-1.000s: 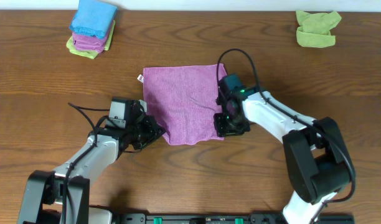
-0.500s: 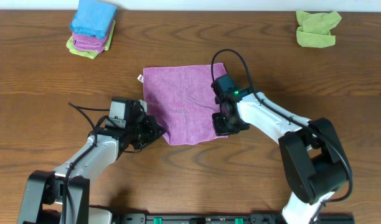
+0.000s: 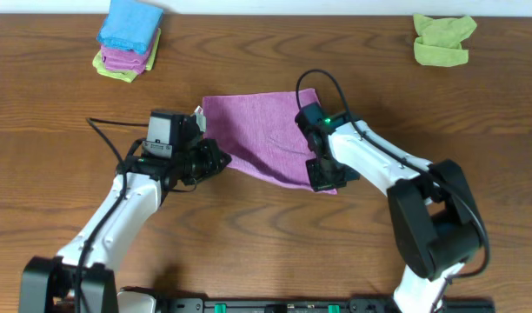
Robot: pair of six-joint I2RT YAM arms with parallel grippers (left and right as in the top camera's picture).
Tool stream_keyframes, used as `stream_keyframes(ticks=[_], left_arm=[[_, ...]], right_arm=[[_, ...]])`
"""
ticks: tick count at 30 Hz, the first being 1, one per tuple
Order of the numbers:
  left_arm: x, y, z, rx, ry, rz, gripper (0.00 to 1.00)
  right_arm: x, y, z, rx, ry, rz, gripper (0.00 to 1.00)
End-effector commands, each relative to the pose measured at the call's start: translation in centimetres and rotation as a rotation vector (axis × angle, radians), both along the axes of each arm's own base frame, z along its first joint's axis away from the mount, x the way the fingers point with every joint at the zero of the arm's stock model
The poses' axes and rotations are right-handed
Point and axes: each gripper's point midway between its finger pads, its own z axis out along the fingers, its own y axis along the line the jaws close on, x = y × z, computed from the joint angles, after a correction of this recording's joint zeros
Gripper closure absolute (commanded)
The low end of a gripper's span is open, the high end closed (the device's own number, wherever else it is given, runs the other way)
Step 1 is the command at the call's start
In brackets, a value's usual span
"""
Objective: Fold the cloth
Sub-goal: 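Lift both held corners and carry them toward the cloth's far edge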
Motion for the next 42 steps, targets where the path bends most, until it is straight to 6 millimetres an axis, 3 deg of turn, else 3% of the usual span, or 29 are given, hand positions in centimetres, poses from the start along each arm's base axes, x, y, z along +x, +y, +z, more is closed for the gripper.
stream_keyframes(ticks=[1,8,13,35,37,38,42], left_arm=[[0.8,0.3,1.9,0.022,-0.078,0.000,0.94],[0.4,0.4,2.4,0.023,-0.079,0.001,0.94],[0.2,1.5,1.4,0.084,-0.052,0.037,0.94],[-0.2,1.6,1.1,0.087,-0.022,0.045,0.94],[-0.2,1.6,1.1,0.087,-0.022,0.045,0.94],[-0.2,1.6,1.1,0.087,-0.022,0.045,0.94],[-0.2,1.6,1.1,0.087,-0.022,0.045,0.94]], right_arm=[[2.0,0.4,3.4,0.024,-0.123,-0.010,0.99],[4.6,1.3,6.8,0.082,-0.236,-0.024,0.99],[6.1,1.5,7.6,0.106,-0.285,-0.039,0.99],[4.5,1.3,7.3,0.104,-0.214,-0.038,0.98],[4.4,1.2,7.3,0.103,-0.210,-0.038,0.84],[4.3,1.3,7.3,0.103,-0.206,-0.038,0.99],[4.2,1.2,7.3,0.102,-0.203,-0.038,0.98]])
